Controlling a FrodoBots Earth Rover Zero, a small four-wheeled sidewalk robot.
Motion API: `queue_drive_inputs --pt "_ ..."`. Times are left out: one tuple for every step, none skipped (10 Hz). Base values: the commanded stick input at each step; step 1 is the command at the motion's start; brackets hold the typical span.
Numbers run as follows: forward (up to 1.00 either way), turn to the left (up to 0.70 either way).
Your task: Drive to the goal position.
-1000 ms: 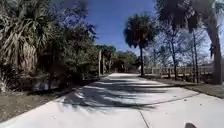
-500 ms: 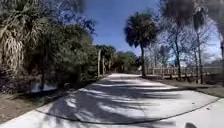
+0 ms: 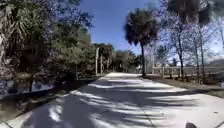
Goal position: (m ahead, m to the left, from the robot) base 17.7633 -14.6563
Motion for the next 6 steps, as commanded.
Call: queue_drive_inputs --pt "1.0 -0.13" --pt "1.0 -0.13" --pt "1.0 -0.13" --pt "1.0 -0.1" --pt "1.0 -0.08" --pt "1.0 -0.09"
